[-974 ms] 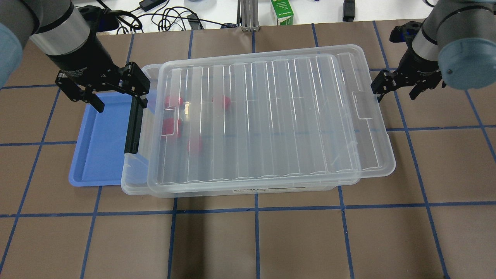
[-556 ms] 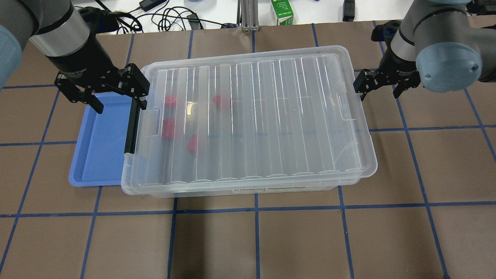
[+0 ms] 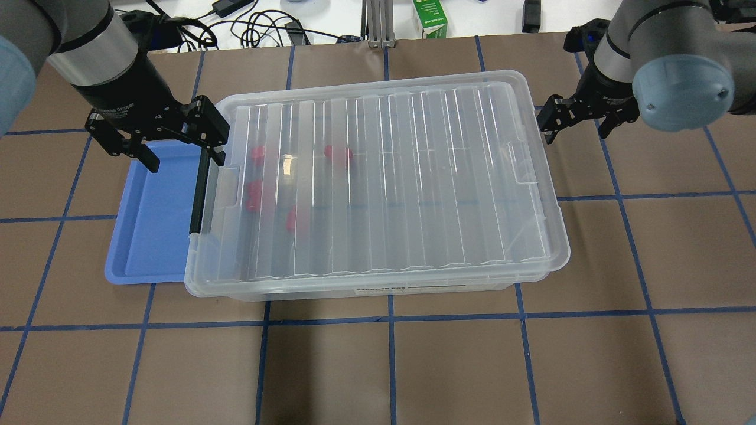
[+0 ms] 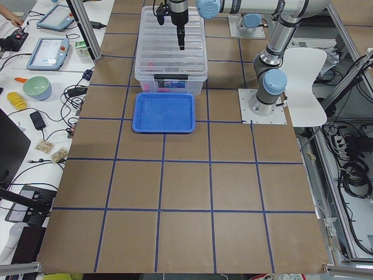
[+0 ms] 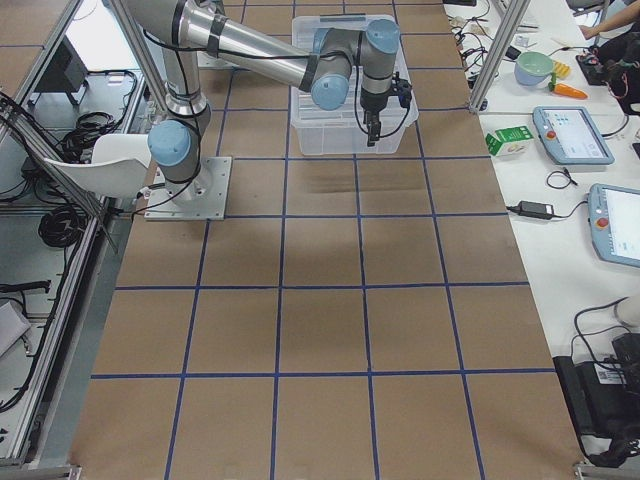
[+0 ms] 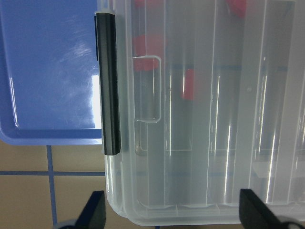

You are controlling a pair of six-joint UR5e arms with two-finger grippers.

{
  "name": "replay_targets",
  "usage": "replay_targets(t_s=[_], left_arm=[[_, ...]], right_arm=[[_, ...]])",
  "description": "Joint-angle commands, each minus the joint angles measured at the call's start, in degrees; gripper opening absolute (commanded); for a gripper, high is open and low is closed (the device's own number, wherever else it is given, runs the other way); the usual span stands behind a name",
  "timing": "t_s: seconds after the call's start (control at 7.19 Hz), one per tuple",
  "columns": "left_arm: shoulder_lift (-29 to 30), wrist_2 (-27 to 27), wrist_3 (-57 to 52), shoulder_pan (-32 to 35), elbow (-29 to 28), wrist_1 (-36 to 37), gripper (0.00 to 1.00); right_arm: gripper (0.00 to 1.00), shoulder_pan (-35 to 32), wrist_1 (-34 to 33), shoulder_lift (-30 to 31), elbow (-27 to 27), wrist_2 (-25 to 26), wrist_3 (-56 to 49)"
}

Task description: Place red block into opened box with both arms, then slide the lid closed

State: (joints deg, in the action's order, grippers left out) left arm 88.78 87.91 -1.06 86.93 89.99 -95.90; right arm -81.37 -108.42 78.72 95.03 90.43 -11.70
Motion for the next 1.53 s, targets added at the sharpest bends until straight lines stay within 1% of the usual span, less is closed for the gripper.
replay_targets(t_s=[0.0,0.14,0.28,0.42,0.56,0.7,0.83,0.97,1.11,1.39], left_arm=[[-0.1,0.0,-0.1,0.0,0.0,0.0,1.0],[-0.1,0.0,-0.1,0.0,0.0,0.0,1.0],[-0.1,0.0,-0.1,0.0,0.0,0.0,1.0],[-0.1,0.0,-0.1,0.0,0.0,0.0,1.0],[0.0,0.0,-0.1,0.0,0.0,0.0,1.0],[0.0,-0.1,-0.1,0.0,0.0,0.0,1.0],[0.0,-0.1,-0.1,0.0,0.0,0.0,1.0],[0.0,-0.1,-0.1,0.0,0.0,0.0,1.0],[0.0,-0.2,0.0,0.0,0.0,0.0,1.0],[-0.1,-0.3,0.3,0.1,0.0,-0.1,1.0]], right_arm=[[1.0,0.2,9.0,2.3,-8.1,-0.1,-0.1],[1.0,0.1,15.6,4.3,-12.0,-0.1,0.1],[1.0,0.0,21.2,6.4,-14.3,-0.1,0.7],[1.0,-0.2,22.7,9.8,-13.9,-0.4,0.3],[1.0,-1.2,22.8,10.3,-13.3,-0.3,0.8],[1.0,-3.8,22.1,10.2,-12.8,-0.3,2.2],[1.0,-6.7,22.0,9.9,-12.8,-0.3,8.6],[1.0,-10.2,21.7,9.2,-13.2,0.2,12.3],[1.0,-11.7,21.1,8.8,-13.2,-0.1,12.6],[1.0,-12.0,20.4,8.0,-12.9,0.0,12.2]])
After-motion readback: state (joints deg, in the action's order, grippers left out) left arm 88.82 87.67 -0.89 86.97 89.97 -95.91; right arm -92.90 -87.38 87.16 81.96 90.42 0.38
